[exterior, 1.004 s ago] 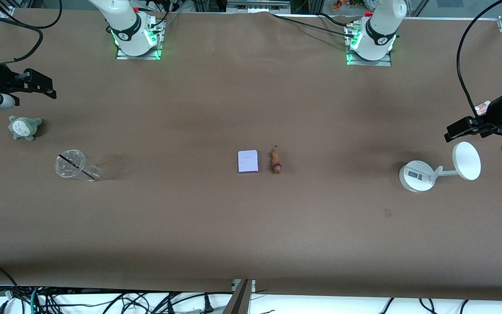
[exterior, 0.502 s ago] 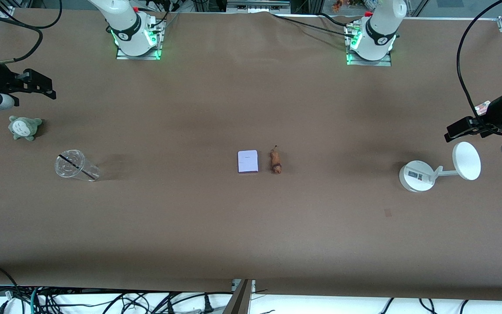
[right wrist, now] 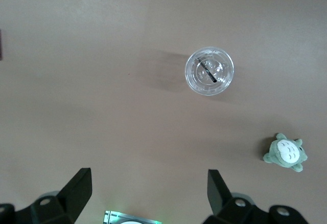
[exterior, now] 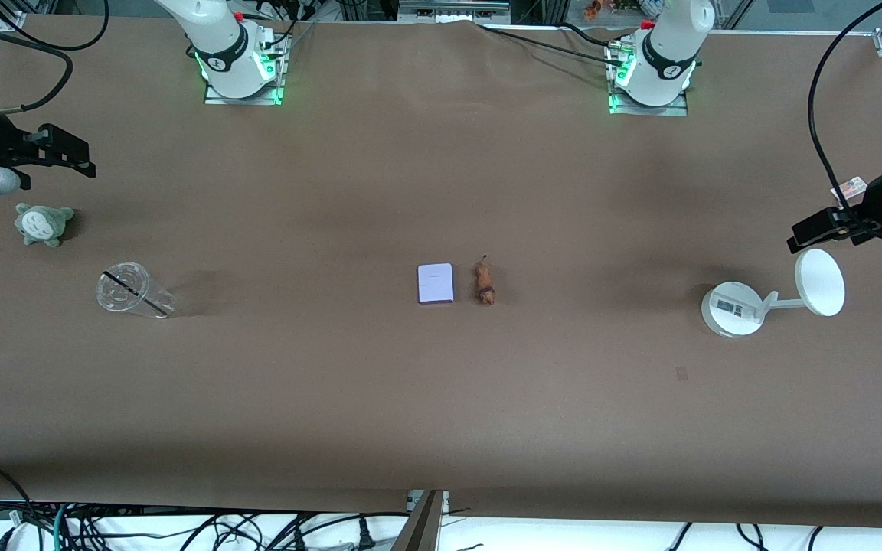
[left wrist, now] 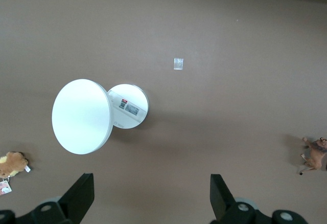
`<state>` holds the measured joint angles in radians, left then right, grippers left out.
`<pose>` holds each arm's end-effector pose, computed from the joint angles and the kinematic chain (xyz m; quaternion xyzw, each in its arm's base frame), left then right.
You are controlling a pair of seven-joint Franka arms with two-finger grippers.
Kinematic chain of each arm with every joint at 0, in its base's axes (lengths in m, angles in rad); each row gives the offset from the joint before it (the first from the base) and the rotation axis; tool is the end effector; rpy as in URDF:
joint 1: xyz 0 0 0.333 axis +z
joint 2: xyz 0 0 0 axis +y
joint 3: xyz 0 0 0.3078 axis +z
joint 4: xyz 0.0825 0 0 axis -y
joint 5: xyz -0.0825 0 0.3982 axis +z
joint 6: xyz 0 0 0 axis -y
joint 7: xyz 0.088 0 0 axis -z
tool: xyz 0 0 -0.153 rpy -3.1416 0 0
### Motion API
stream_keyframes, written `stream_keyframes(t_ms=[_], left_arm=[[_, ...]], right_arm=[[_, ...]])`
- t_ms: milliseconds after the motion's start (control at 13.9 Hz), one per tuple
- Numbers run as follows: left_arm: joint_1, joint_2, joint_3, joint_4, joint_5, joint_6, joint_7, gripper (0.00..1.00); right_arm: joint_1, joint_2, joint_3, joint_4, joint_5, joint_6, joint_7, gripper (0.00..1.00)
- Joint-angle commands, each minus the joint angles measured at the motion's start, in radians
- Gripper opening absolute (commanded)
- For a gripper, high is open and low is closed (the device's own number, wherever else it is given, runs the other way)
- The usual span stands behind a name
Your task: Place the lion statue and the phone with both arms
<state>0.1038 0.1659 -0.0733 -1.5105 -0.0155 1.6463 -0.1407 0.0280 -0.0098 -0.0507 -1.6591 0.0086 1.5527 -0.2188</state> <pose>0.6199 0.0194 0.5077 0.9960 0.0866 -0.0156 0.0129 0.5556 -0.0114 0.5318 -0.9940 -0.0977 0.0474 0.0103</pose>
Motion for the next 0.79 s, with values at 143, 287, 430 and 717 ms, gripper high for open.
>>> stream_keyframes(t_ms=[143, 287, 430, 717], left_arm=[[-0.085, 0.075, -0.006, 0.046, -0.029, -0.023, -0.139, 1.0], [-0.174, 0.121, -0.006, 0.049, -0.035, -0.022, -0.229, 1.0], [-0.246, 0.165, -0.006, 0.049, -0.037, 0.048, -0.287, 1.0], [-0.409, 0.286, -0.006, 0.047, -0.035, 0.226, -0.485, 1.0]], right_arm=[[0.009, 0.01, 0.012, 0.007, -0.007, 0.0, 0.012, 1.0], [0.076, 0.028, 0.015, 0.009, -0.01, 0.019, 0.038, 1.0], [0.127, 0.053, 0.017, 0.009, -0.009, 0.041, 0.129, 1.0], [0.158, 0.073, 0.017, 0.01, -0.006, 0.081, 0.141, 1.0]])
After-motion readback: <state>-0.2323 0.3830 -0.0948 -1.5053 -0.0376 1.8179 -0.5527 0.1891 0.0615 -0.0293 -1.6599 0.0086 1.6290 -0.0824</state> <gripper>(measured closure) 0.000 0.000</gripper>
